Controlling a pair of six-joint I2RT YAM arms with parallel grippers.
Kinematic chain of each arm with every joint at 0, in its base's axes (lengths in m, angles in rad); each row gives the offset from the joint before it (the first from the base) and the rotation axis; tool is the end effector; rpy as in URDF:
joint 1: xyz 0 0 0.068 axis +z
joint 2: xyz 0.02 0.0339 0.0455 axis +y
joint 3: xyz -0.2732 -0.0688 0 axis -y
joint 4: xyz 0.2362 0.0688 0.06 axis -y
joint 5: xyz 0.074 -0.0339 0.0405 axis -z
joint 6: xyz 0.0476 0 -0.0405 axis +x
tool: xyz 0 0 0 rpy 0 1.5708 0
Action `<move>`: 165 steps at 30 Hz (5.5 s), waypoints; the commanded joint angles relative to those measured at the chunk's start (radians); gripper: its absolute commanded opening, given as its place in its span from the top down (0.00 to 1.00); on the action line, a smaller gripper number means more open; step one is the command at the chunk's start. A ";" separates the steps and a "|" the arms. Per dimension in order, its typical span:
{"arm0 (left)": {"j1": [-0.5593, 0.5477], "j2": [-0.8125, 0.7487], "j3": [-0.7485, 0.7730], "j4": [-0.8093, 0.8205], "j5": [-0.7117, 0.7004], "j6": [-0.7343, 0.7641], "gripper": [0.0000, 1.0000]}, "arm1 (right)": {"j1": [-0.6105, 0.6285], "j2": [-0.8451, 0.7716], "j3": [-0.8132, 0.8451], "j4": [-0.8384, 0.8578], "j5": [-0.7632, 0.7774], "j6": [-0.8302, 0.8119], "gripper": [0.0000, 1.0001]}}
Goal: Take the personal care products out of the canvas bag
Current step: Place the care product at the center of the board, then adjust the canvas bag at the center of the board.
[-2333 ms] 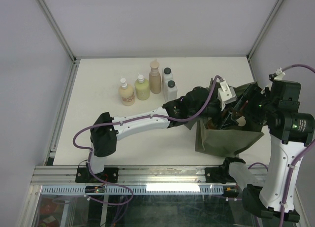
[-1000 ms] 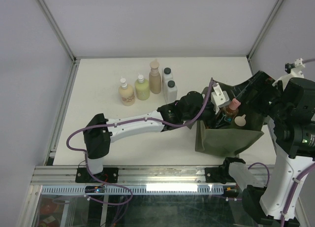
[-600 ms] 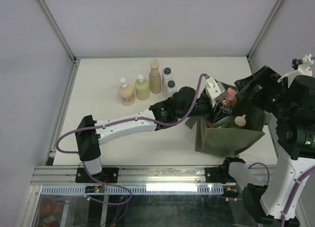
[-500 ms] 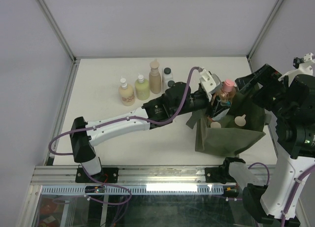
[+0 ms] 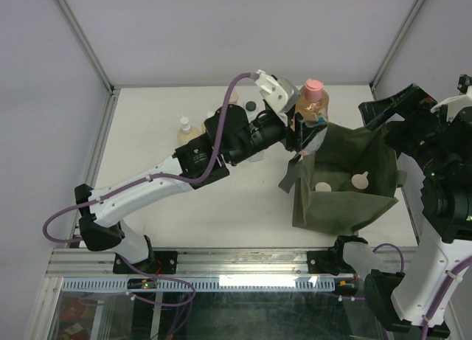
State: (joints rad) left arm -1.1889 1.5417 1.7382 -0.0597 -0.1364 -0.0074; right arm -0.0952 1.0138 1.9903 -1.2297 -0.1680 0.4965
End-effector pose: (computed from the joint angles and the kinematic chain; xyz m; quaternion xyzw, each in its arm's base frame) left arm 0.1372 -0.3242 0.5081 0.3225 0.5731 -0.3865 0.6467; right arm 0.0756 0.0008 0.5444 0.1806 0.7687 0.1866 0.5845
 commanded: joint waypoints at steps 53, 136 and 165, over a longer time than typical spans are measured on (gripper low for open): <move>0.482 0.125 -1.024 1.227 0.016 0.036 0.74 | 0.003 0.025 -0.083 -0.130 -0.112 -0.141 0.04; -0.010 0.036 -0.481 0.003 0.328 -0.172 0.14 | 0.003 -0.432 -0.941 -0.244 -0.067 0.098 0.40; -0.159 0.120 -0.567 0.022 0.227 0.011 0.13 | 0.004 -0.344 -0.996 0.011 0.000 -0.080 0.10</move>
State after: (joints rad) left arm -1.3533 1.6360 1.1610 0.0261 0.0803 -0.0650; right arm -0.0937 0.6758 1.0073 -1.3262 0.0460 0.5995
